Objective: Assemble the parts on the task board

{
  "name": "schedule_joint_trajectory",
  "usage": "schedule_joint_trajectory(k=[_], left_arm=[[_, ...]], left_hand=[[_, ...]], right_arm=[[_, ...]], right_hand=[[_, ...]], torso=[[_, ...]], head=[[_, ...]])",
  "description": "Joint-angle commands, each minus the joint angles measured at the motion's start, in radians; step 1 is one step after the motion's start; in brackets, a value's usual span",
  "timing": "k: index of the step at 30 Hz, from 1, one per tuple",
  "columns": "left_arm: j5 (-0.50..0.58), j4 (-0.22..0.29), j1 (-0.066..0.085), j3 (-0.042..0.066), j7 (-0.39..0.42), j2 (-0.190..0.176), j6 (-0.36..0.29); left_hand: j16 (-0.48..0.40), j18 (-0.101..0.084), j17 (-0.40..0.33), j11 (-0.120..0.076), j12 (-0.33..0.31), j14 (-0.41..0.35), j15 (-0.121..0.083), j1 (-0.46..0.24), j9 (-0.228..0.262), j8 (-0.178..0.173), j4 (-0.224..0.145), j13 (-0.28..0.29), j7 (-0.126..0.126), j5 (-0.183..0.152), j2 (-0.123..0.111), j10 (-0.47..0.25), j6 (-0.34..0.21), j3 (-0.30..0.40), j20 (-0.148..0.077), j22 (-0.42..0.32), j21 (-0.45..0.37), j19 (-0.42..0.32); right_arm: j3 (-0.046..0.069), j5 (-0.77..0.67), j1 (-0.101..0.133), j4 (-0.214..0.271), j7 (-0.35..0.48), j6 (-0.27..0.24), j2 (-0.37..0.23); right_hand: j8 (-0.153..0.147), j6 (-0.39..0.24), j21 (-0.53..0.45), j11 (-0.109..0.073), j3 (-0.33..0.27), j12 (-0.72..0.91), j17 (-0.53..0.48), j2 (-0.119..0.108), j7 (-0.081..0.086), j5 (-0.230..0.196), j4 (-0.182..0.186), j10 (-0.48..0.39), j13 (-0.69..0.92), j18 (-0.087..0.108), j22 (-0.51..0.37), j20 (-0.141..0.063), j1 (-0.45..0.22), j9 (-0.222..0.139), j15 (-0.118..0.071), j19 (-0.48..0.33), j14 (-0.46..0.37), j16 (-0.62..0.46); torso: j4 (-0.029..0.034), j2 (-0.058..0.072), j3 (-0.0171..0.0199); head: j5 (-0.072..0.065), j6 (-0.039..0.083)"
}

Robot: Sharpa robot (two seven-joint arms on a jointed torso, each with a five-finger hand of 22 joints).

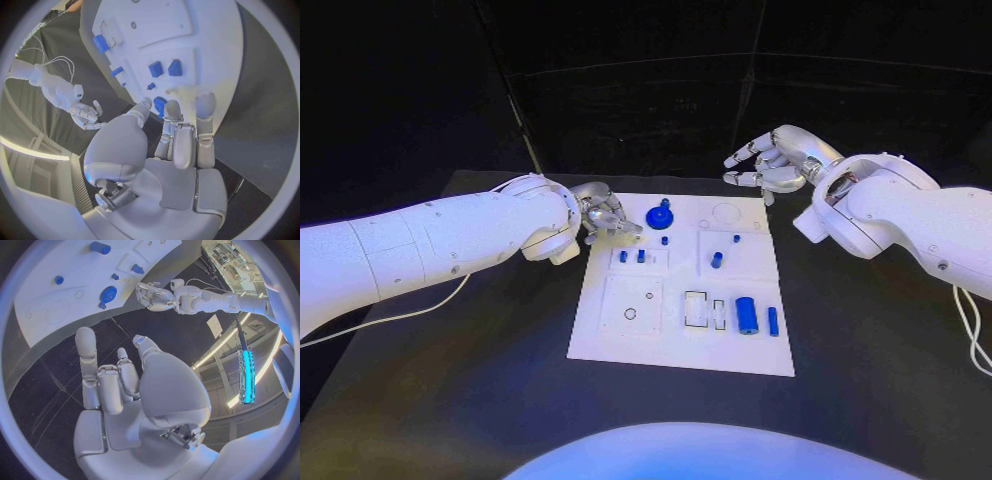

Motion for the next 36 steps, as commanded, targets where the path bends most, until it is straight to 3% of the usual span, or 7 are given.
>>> schedule_joint_trajectory(k=[1, 5, 6, 10, 17, 26, 36], left_arm=[[0.045, -0.003, 0.002, 0.000, 0.281, 0.012, -0.188], [-0.013, -0.010, 0.000, -0.001, 0.379, 0.037, -0.199], [-0.037, -0.011, 0.000, -0.002, 0.389, 0.044, -0.197], [-0.144, -0.025, -0.002, -0.006, 0.403, 0.071, -0.169], [-0.334, -0.098, -0.007, -0.012, 0.403, 0.124, -0.069], [-0.422, -0.154, -0.010, -0.013, 0.392, 0.162, 0.005], [-0.450, -0.187, -0.011, -0.013, 0.377, 0.190, 0.056]], left_hand=[[-0.133, 0.018, -0.134, 0.022, -0.091, -0.065, 0.021, 0.083, -0.045, -0.057, -0.037, -0.065, 0.018, 0.000, 0.004, -0.072, -0.016, 0.020, 0.020, -0.112, -0.121, -0.061], [-0.313, 0.016, -0.328, 0.050, -0.282, -0.160, 0.049, 0.217, -0.141, -0.183, -0.114, -0.213, 0.068, 0.002, 0.013, -0.124, -0.012, 0.130, 0.049, -0.167, -0.202, -0.077], [-0.322, 0.019, -0.341, 0.057, -0.310, -0.160, 0.046, 0.237, -0.154, -0.202, -0.131, -0.234, 0.054, 0.007, 0.004, -0.136, -0.017, 0.146, 0.050, -0.171, -0.207, -0.073], [-0.270, 0.024, -0.296, 0.074, -0.455, -0.101, 0.059, 0.228, -0.226, -0.292, -0.146, -0.362, 0.061, 0.004, -0.027, -0.119, 0.031, 0.195, 0.059, -0.189, -0.218, -0.024], [-0.230, 0.021, -0.263, 0.076, -0.507, -0.084, 0.058, 0.219, -0.269, -0.348, -0.155, -0.422, 0.040, -0.011, -0.065, -0.114, 0.077, 0.176, 0.062, -0.198, -0.227, -0.003], [-0.104, 0.019, -0.139, 0.071, -0.521, -0.024, 0.052, 0.227, -0.307, -0.403, -0.161, -0.468, 0.035, -0.011, -0.067, -0.091, 0.126, 0.143, 0.057, -0.182, -0.199, 0.044], [-0.013, -0.021, -0.049, 0.069, -0.531, 0.028, 0.049, 0.231, -0.329, -0.435, -0.163, -0.503, 0.037, -0.015, -0.064, -0.074, 0.174, 0.115, 0.054, 0.059, 0.025, 0.155]], right_arm=[[0.001, -0.002, 0.002, -0.002, 0.011, 0.002, 0.002], [0.001, -0.002, 0.002, -0.005, 0.012, 0.002, 0.005], [0.001, -0.002, 0.002, -0.005, 0.013, 0.002, 0.006], [0.001, -0.002, 0.001, -0.008, 0.013, 0.003, 0.010], [0.001, -0.002, 0.001, -0.010, 0.016, 0.004, 0.014], [0.000, -0.002, 0.001, -0.012, 0.019, 0.002, 0.014], [0.000, -0.002, 0.001, -0.011, 0.018, 0.001, 0.014]], right_hand=[[0.006, -0.007, -0.006, -0.003, 0.007, -0.004, 0.050, -0.001, 0.002, 0.006, -0.001, -0.004, 0.000, 0.013, -0.001, -0.003, 0.013, -0.001, -0.004, -0.001, 0.060, -0.003], [0.006, -0.007, -0.006, -0.003, 0.008, -0.004, 0.050, -0.001, 0.002, 0.007, -0.001, -0.005, 0.000, 0.013, -0.001, -0.003, 0.013, -0.002, -0.004, -0.001, 0.060, -0.004], [0.006, -0.007, -0.006, -0.003, 0.008, -0.004, 0.050, -0.001, 0.002, 0.007, -0.001, -0.005, 0.000, 0.013, -0.001, -0.003, 0.013, -0.002, -0.004, -0.001, 0.060, -0.004], [0.006, -0.007, -0.006, -0.003, 0.008, -0.004, 0.050, -0.001, 0.002, 0.007, -0.001, -0.005, 0.000, 0.013, -0.001, -0.003, 0.013, -0.002, -0.004, -0.001, 0.060, -0.004], [0.006, -0.008, -0.006, -0.003, 0.009, -0.004, 0.050, 0.000, 0.002, 0.008, -0.001, -0.005, -0.001, 0.013, -0.001, -0.003, 0.014, -0.002, -0.004, -0.001, 0.060, -0.004], [0.006, -0.008, -0.006, -0.002, 0.012, -0.004, 0.050, 0.001, 0.003, 0.011, 0.000, -0.005, -0.001, 0.013, -0.001, -0.003, 0.015, -0.002, -0.004, -0.001, 0.060, -0.004], [0.006, -0.009, -0.006, -0.002, 0.013, -0.005, 0.050, 0.002, 0.003, 0.012, 0.000, -0.006, -0.002, 0.012, -0.001, -0.003, 0.016, -0.002, -0.004, 0.000, 0.060, -0.004]], torso=[[-0.0001, 0.001, 0.0009], [-0.0011, 0.001, -0.0006], [-0.0015, 0.001, -0.0013], [-0.0037, 0.001, -0.0002], [-0.0023, 0.001, -0.0009], [-0.0005, 0.001, -0.0004], [-0.0013, 0.003, -0.0003]], head=[[-0.002, 0.005], [-0.006, 0.010], [-0.006, 0.011], [-0.005, 0.014], [-0.011, 0.020], [-0.014, 0.021], [-0.018, 0.021]])
